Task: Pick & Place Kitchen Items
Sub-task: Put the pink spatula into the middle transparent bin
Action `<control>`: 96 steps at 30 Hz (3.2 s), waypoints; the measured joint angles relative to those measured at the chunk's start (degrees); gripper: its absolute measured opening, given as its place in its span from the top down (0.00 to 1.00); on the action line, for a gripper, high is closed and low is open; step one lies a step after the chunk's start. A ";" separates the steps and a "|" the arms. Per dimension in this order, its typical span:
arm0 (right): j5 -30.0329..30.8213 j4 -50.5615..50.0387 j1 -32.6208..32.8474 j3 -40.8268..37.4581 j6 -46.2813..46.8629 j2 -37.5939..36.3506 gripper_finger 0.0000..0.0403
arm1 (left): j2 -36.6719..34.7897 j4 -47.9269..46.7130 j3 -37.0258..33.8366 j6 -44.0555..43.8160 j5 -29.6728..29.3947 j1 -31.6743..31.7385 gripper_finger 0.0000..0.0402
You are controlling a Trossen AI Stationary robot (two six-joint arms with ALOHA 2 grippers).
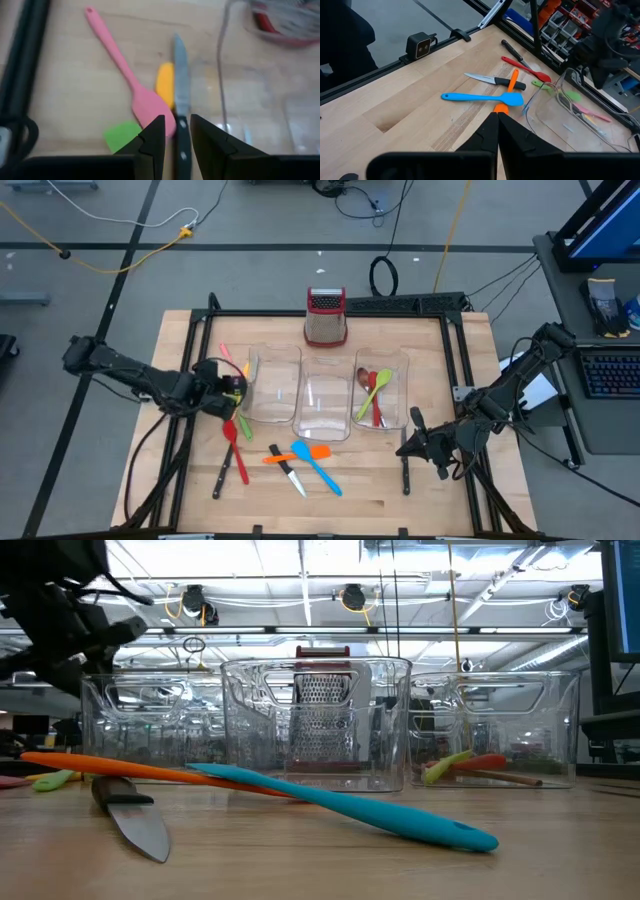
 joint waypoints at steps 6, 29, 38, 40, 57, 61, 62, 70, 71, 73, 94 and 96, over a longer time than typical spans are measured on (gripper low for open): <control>-0.02 -0.01 0.00 0.00 0.75 0.00 1.00 | 0.00 0.48 0.00 5.44 -0.04 10.50 0.77; 0.00 0.01 0.00 0.00 3.01 0.00 1.00 | 0.15 15.77 0.00 45.53 16.09 45.91 0.77; 0.00 0.01 0.00 0.00 3.01 0.00 1.00 | 0.15 18.80 0.00 49.18 17.52 53.89 0.76; 0.00 0.01 0.00 0.00 3.01 0.00 1.00 | 0.15 19.38 0.00 49.94 17.50 54.76 0.73; -0.13 0.04 0.00 0.00 3.01 0.00 1.00 | 4.66 24.37 -4.46 42.06 25.14 56.79 0.37; -0.13 0.04 0.00 0.00 3.31 0.00 1.00 | 8.09 29.46 -5.27 41.27 26.47 58.32 0.37; -0.13 0.04 0.00 0.00 3.65 0.00 1.00 | 9.01 30.40 -5.27 41.54 27.05 58.85 0.37; -0.15 0.01 0.00 0.00 4.63 0.00 1.00 | 16.44 32.56 -4.98 42.01 31.01 62.27 0.36; -0.15 0.03 0.00 0.00 4.62 0.00 1.00 | 17.13 32.52 -4.89 41.94 31.16 62.55 0.36; -0.17 0.01 0.02 0.00 4.64 0.00 1.00 | 17.80 32.39 -4.87 41.94 31.20 62.87 0.36; -0.14 0.01 0.01 0.00 4.64 -0.02 1.00 | 2.19 20.64 -5.40 42.73 30.69 63.82 0.36; -0.13 0.01 0.00 0.00 4.60 -0.02 1.00 | 2.50 18.39 -5.40 41.97 29.33 63.82 0.36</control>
